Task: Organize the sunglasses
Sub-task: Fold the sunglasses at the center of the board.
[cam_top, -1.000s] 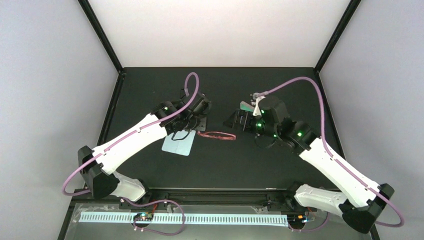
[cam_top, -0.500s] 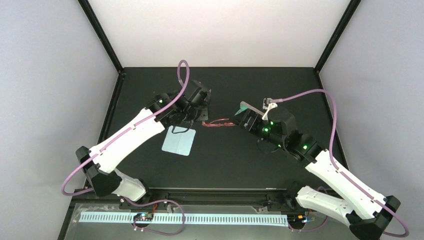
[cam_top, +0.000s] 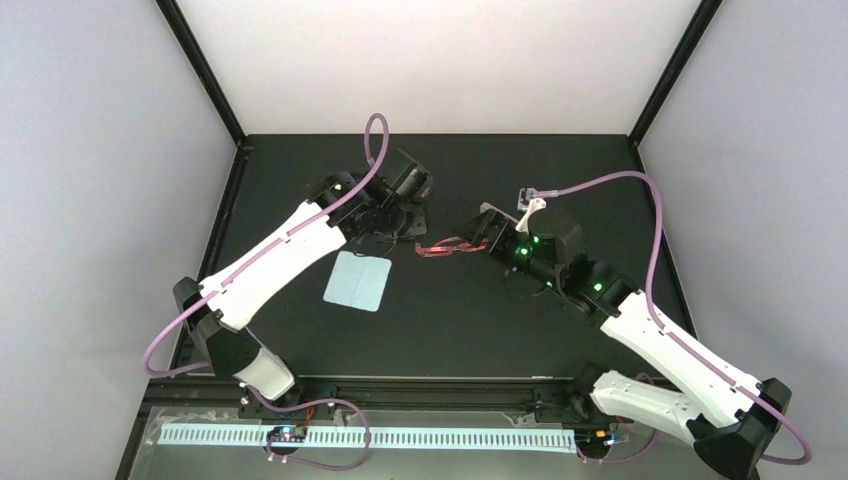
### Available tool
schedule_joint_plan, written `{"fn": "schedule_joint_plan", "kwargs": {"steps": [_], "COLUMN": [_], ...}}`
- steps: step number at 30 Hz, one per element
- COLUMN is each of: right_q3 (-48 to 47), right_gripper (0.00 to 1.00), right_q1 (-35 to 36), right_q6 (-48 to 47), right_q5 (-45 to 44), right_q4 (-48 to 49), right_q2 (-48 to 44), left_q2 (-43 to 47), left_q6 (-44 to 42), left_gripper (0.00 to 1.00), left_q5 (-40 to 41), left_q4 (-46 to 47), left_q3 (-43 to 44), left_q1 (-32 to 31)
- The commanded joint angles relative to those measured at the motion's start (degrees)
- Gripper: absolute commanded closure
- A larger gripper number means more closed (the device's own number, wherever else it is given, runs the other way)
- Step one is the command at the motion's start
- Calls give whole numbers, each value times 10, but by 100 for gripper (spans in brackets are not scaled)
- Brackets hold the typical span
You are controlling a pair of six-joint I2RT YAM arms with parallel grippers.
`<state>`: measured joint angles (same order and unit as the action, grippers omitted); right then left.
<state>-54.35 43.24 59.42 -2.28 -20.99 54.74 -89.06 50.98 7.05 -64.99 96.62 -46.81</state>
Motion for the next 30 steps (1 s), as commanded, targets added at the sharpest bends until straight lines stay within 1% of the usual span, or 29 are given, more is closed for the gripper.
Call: {"fn": "schedule_joint_plan", "kwargs": {"steps": [1,3,11,24,30], "right_q3": [-3,-2,-4,-13,-33], "right_gripper": [15,17,18,40,50], "right_q1": [-2,-2,-2,-2,-3], "right_q6": [6,7,9,13,-5], "right_q5": [-6,-9,-18,-27,-16], "right_q4": [38,40,45,37,36], "right_q2": [3,5,7,30,56], "left_q2": [-17,-17,-17,-24,-14], "left_q6": [35,42,73,74,64], "left_gripper": [98,98,99,99,98], "left_q5": [-50,-60,-76,-87,-98], "left_q4": [-30,-26,-13,5,29], "left_q3": [37,32,27,25,0], "left_q1": [11,14,28,30,30]}}
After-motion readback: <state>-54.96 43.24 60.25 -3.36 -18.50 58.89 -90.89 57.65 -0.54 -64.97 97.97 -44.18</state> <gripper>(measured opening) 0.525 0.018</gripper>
